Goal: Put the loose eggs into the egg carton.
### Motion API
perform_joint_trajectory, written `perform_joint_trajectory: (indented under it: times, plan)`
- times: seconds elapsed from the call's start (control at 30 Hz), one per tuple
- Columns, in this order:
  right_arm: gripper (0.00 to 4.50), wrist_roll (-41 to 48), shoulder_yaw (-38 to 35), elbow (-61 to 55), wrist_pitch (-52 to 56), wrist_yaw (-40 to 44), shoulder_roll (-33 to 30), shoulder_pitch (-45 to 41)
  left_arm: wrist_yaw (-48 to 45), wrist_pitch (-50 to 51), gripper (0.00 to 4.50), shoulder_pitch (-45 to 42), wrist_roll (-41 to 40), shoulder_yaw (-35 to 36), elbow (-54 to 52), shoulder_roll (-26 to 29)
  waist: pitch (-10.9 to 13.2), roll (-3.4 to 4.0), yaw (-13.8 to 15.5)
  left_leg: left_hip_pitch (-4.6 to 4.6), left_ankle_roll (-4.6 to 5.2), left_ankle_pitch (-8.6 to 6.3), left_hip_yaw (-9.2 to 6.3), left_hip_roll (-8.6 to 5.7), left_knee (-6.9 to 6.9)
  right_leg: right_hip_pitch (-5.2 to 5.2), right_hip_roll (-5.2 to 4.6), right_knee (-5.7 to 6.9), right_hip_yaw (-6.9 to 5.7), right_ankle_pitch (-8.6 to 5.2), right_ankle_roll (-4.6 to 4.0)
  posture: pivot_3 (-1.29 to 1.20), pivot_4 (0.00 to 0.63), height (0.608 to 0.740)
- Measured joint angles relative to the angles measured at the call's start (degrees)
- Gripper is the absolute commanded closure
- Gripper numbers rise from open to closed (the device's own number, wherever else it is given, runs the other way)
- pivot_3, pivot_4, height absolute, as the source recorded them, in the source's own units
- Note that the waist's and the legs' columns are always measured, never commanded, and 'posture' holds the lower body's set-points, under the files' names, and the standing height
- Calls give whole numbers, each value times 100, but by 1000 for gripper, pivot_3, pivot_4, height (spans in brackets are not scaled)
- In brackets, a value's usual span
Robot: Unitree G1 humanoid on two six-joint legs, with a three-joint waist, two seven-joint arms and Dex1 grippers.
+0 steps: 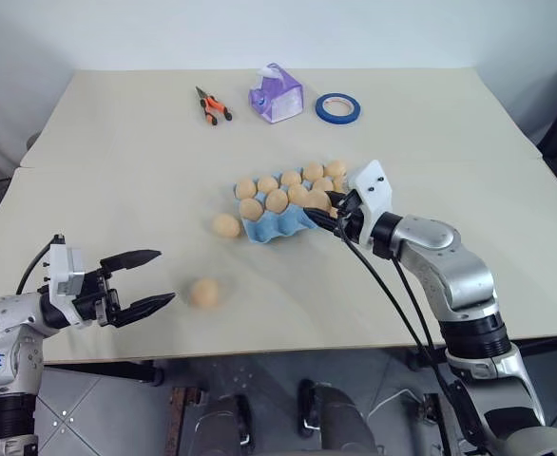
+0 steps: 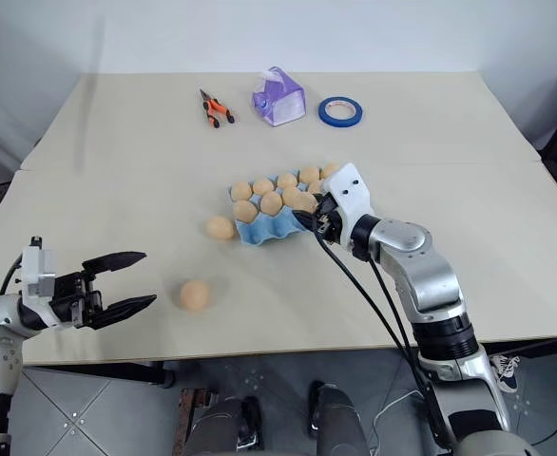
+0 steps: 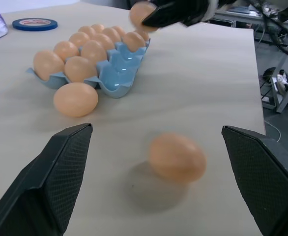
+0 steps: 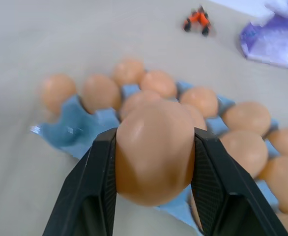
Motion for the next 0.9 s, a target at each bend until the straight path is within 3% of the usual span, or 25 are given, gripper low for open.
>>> perform_joint_trajectory:
  times: [0.13,0.4,0.43,0.7,0.9]
  plan:
    - [2860,-146,31,598,-368,68,80,-317,14,-3,0,-11,3,-28,12,-9,0,0,-40,1,-16,12,2,1,3,-1,4,9,1,0,0,0,150,740]
    - [193,-309,120,1263,-728,214,282,-570,85,-4,0,-11,3,-34,11,-27,0,0,-104,2,-20,15,1,3,2,-1,5,11,3,0,0,0,150,740]
    - [15,-310,131,1263,-728,235,298,-571,91,-4,0,-11,3,-34,11,-30,0,0,-107,2,-21,16,1,3,2,-1,5,11,3,0,0,0,150,740]
    - [15,-263,135,964,-590,378,237,-521,189,-3,0,-34,3,-62,9,-77,0,0,-116,2,-22,16,0,4,2,-1,5,12,4,0,0,0,150,740]
    - [15,287,-284,-270,-384,1183,-687,463,484,-37,0,6,13,-27,-18,-198,0,0,0,1,-16,3,-1,4,3,4,4,-5,-1,0,5,0,150,740]
